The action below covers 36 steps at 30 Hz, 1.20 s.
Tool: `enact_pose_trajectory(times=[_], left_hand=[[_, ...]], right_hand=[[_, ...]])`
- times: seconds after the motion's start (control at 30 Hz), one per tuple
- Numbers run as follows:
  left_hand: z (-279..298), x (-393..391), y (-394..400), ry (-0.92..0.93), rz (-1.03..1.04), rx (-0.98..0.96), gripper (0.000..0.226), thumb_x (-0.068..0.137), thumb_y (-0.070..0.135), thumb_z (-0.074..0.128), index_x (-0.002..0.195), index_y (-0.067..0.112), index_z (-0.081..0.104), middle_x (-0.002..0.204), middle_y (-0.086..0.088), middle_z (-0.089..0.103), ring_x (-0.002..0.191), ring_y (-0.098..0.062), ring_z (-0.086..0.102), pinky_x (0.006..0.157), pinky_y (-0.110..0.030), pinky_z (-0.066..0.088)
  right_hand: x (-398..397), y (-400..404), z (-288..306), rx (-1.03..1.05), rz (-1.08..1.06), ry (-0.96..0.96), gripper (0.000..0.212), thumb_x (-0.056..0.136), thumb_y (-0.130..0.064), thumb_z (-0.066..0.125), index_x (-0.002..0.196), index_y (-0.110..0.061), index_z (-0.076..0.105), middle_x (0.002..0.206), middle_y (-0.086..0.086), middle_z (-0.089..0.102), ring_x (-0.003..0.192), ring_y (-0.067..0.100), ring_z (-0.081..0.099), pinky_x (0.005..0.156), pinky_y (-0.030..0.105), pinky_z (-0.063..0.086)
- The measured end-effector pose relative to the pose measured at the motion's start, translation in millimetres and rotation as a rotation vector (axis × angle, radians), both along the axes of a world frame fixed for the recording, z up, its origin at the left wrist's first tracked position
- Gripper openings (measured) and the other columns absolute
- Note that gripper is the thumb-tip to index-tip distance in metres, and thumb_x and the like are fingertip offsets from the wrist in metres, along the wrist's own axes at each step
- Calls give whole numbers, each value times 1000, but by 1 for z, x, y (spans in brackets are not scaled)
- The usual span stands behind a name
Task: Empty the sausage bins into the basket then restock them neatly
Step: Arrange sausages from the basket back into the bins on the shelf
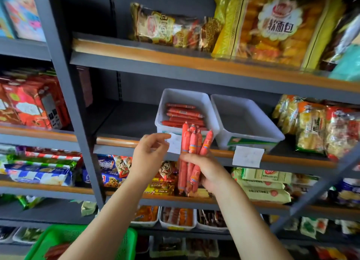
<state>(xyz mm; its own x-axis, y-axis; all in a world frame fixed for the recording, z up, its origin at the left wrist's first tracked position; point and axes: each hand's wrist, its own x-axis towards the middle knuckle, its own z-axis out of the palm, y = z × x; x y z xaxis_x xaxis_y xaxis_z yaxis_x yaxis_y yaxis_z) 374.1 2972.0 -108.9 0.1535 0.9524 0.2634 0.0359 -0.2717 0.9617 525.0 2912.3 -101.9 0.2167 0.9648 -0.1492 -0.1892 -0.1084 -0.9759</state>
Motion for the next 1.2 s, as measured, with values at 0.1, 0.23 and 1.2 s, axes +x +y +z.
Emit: enact_pose_trajectory(times=[0.1, 0.23, 1.2], left_hand=[[5, 5, 25, 114, 56, 188, 26, 91, 4, 62, 109, 21, 70, 112, 11, 53, 103, -14, 57, 84, -18, 48], [1, 14, 56, 208, 21, 106, 36, 96, 13, 60, 132, 21, 59, 146, 4, 39, 125, -20, 51, 104, -39, 45], [-30, 39, 77, -65, 272, 138, 11, 79, 36, 80, 88, 35, 73, 96, 15, 59, 84, -17, 60, 74, -41, 55]], right_hand=[[12, 4, 25, -102, 163, -77, 25, 67, -14, 77, 90, -9, 69, 76, 10, 70, 70, 22, 68, 72, 36, 56], [24, 17, 61, -186, 299, -189, 13, 84, -10, 68, 95, -5, 65, 76, 10, 70, 67, 21, 68, 66, 31, 58], [91, 238, 69, -330, 450, -1613, 86, 71, -36, 84, 142, -16, 42, 145, 9, 44, 127, 29, 48, 104, 36, 42]])
